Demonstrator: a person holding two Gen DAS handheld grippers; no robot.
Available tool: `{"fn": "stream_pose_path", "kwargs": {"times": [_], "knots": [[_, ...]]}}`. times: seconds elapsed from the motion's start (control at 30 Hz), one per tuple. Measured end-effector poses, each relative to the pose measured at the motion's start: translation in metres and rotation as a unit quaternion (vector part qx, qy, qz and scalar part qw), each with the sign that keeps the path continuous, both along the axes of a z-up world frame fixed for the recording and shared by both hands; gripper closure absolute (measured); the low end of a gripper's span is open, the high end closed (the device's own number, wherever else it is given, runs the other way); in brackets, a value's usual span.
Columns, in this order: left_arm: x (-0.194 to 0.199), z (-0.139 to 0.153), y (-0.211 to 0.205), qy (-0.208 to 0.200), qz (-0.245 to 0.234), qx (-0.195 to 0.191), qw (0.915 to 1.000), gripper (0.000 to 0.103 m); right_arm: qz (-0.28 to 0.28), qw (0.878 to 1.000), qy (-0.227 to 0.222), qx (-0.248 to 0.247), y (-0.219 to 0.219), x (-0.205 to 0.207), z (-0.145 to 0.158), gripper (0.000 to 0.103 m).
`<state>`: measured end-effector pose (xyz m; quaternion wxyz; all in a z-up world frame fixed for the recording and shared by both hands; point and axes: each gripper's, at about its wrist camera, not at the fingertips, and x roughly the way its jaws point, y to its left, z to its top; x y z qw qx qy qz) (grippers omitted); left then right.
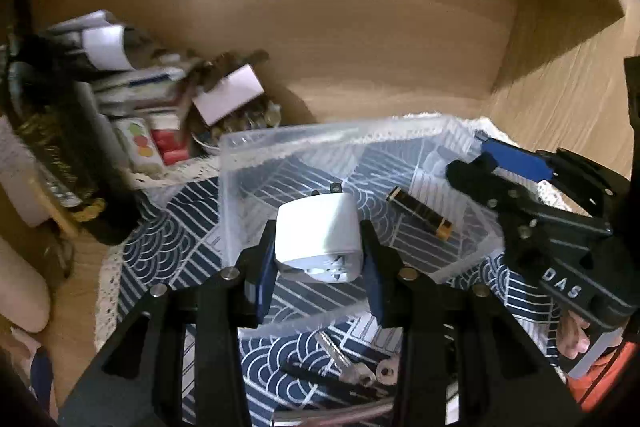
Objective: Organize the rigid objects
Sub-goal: 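Lower both adapters into the clear box and open both grippers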
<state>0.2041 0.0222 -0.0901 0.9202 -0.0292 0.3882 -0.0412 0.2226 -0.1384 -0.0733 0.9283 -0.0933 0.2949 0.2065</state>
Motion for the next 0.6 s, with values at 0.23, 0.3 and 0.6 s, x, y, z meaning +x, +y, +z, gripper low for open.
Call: {"fn": "stream_pose_path", "kwargs": {"times": [0.23, 0.3, 0.6], "knots": [[0.025, -0.024, -0.007, 0.036, -0.015, -0.004, 0.9992, 0.065, -0.002, 0.998, 0.058, -0.011, 0.003, 0.028, -0.033, 0.062], [0.027, -0.028, -0.01, 0.036, -0.017, 0.002, 0.9992, 0.065, -0.004, 0.997, 0.071, -0.015, 0.0, 0.033, -0.041, 0.062], [0.039, -0.034, -0.02, 0.05, -0.029, 0.008, 0.9983, 0.065, -0.002, 0.995, 0.097, -0.012, -0.003, 0.038, -0.046, 0.061]]}}
